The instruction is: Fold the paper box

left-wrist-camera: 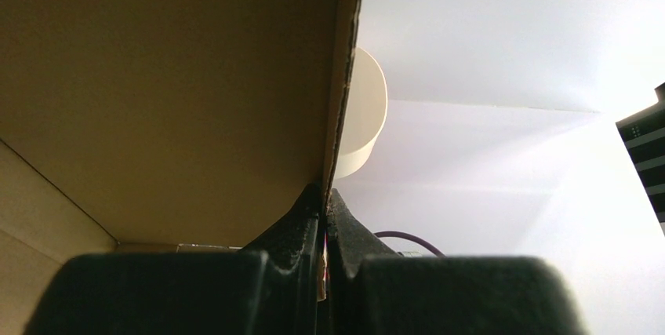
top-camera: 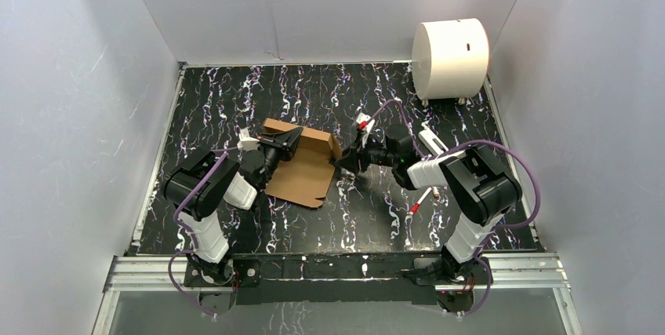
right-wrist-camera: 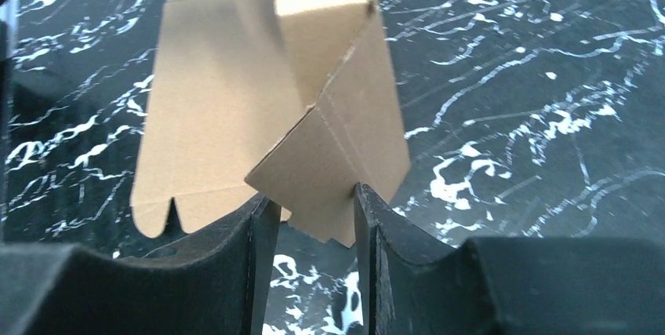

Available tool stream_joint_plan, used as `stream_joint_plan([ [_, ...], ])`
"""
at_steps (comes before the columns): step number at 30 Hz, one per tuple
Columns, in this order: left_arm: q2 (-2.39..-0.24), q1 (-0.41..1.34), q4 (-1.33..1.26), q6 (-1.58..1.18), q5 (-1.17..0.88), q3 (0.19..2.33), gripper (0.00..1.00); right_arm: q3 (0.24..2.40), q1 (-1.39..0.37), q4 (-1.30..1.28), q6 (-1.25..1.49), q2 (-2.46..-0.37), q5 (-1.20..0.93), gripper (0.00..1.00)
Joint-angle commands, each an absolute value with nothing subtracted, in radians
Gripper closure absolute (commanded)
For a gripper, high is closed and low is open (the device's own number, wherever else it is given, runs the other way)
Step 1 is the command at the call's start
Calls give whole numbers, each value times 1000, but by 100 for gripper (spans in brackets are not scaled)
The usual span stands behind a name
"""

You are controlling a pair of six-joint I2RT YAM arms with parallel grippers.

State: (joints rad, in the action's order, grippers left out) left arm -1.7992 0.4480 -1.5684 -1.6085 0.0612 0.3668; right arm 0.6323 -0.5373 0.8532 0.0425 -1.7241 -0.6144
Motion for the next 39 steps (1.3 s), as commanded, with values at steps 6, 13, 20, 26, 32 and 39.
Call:
stream_joint_plan([
  [6, -1811, 462, -1634, -1595, 0, 360, 100, 669, -554, 948, 76, -1700, -795, 50],
  [13, -1813, 463, -1634, -1605, -42, 370, 100, 718, -582, 988, 87, -1755, -769, 51],
  [20, -1792, 472, -1634, -1615, -50, 377, 100, 733, -620, 1065, 166, -1766, -613, 54],
  [26, -1779, 474, -1631, -1593, -52, 370, 100, 708, -621, 1063, 222, -1732, -433, 57],
  [32, -1801, 473, -1631, -1587, -52, 349, 100, 694, -628, 1092, 259, -1747, -421, 57],
  [39, -1798, 472, -1629, -1568, -50, 343, 100, 643, -630, 1146, 263, -1758, -395, 53],
])
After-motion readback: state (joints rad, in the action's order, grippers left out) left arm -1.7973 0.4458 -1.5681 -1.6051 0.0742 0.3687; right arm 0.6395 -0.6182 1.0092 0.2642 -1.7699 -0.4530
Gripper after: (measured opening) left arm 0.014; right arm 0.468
